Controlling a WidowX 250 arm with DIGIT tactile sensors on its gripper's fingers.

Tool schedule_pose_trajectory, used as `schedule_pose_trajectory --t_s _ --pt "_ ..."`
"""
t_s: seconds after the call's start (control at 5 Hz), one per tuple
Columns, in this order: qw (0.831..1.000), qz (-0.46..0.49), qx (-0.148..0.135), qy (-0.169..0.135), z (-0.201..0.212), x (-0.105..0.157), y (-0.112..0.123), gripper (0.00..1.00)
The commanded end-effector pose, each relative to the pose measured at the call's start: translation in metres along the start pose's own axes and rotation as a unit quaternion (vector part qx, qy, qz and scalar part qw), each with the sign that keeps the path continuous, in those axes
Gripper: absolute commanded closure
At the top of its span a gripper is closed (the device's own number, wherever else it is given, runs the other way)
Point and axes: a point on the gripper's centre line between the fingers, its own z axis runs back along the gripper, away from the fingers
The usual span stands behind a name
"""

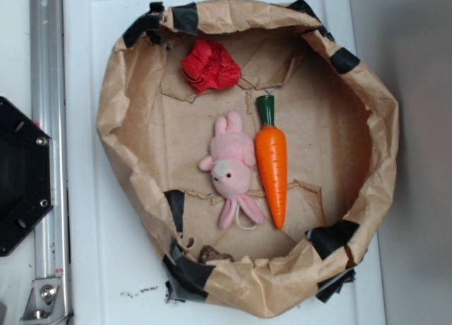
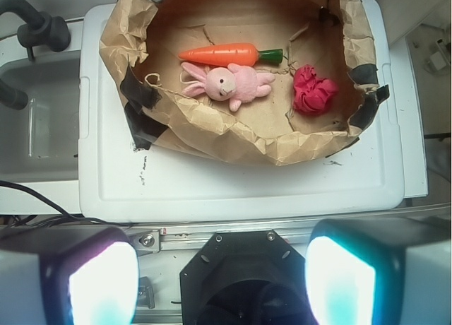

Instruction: Grab the rock.

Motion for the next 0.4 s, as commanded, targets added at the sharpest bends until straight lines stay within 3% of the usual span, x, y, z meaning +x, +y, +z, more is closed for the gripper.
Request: schedule_pose_trajectory --t_s 0.0,0.2 --pt "1.0 0.0 0.0 0.0 0.0 0.0 0.0 0.0" --pt "0.995 0.084 0.05 -0.009 -0.03 0.03 0.015 0.0"
